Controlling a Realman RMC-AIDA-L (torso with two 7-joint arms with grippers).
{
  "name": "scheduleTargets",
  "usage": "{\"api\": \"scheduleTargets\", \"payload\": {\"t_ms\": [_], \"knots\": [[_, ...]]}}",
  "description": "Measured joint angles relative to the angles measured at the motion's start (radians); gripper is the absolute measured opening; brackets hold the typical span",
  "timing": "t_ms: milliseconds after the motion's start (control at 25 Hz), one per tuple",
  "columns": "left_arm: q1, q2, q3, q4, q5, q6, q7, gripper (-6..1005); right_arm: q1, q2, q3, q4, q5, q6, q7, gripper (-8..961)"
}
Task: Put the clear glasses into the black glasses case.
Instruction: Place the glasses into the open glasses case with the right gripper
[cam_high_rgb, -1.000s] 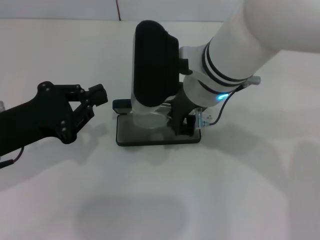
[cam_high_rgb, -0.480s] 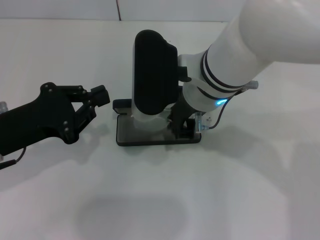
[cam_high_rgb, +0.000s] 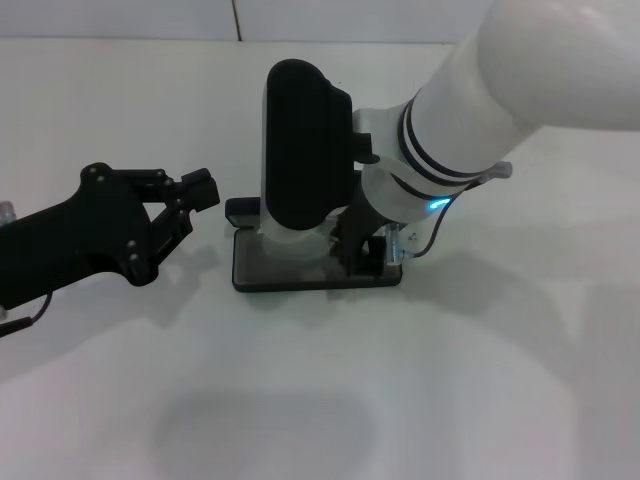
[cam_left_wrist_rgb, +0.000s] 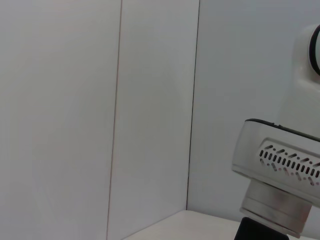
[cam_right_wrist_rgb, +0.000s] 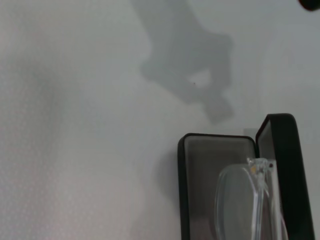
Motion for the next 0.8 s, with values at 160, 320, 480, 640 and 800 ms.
{"api": "scheduleTargets", "payload": {"t_ms": [160, 320, 480, 640, 800], "knots": [[0.000, 0.000, 0.000, -0.001, 0.000, -0.001, 0.000, 61, 0.001, 0.000, 0.004, 0.007, 0.009, 0.003, 0.000, 80], [0.000, 0.000, 0.000, -0.001, 0.000, -0.001, 0.001, 61, 0.001, 0.000, 0.006, 0.010, 0.011, 0.005, 0.000, 79], [0.000, 0.000, 0.000, -0.001, -0.001, -0.001, 0.001, 61, 0.001, 0.000, 0.006, 0.011, 0.013, 0.005, 0.000, 80], [0.000, 0.000, 0.000, -0.001, -0.001, -0.002, 0.001, 61, 0.000, 0.000, 0.009, 0.011, 0.015, 0.007, 0.000, 81], [0.000, 0.000, 0.000, -0.001, -0.001, -0.001, 0.001, 61, -0.003, 0.000, 0.009, 0.011, 0.016, 0.014, 0.000, 82]]}}
